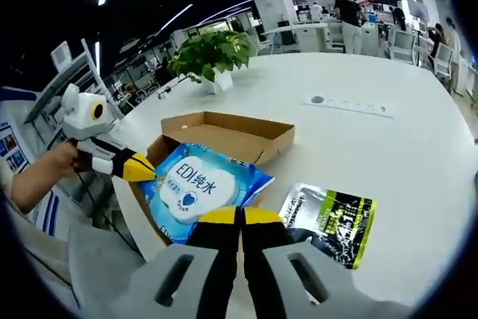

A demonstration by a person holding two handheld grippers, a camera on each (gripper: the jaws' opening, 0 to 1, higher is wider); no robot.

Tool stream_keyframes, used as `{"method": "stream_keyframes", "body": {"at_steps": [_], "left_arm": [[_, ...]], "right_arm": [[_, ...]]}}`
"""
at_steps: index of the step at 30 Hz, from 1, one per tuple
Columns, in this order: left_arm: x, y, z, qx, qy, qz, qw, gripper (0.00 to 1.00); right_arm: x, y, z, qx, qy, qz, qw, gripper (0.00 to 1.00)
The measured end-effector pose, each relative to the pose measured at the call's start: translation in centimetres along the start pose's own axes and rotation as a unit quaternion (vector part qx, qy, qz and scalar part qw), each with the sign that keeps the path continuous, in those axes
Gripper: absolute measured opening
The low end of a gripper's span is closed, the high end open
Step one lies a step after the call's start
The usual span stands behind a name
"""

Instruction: Operate the shoe box by opening the lid, removing the specified soft item, and placing it in the target area until the item is outside and the box remains undamaged.

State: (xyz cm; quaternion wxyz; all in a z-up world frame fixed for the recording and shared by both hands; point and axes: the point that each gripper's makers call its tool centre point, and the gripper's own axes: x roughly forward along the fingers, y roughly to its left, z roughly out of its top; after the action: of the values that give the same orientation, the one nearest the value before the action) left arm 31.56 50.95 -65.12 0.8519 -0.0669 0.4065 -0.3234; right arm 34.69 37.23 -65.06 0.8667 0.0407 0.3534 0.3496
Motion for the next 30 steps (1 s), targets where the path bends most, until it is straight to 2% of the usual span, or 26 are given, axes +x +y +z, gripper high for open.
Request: {"method": "stream_keyframes", "body": {"at_steps": [16, 30], "left_arm": [[3.1, -4.1, 2.0, 0.018, -0.009, -0.028, 0.9994, 0.00], [6.8, -7.0, 3.0, 0.036, 0.002, -0.059, 0.9976, 0.00]], "right_arm": [[-3.2, -4.3, -0.5, 0.028, -0.013, -0.032, 0.9990, 0.00], [-5.9, -8.4, -0.9, 0.040, -0.017, -0.060, 0.9972, 0.00]]}}
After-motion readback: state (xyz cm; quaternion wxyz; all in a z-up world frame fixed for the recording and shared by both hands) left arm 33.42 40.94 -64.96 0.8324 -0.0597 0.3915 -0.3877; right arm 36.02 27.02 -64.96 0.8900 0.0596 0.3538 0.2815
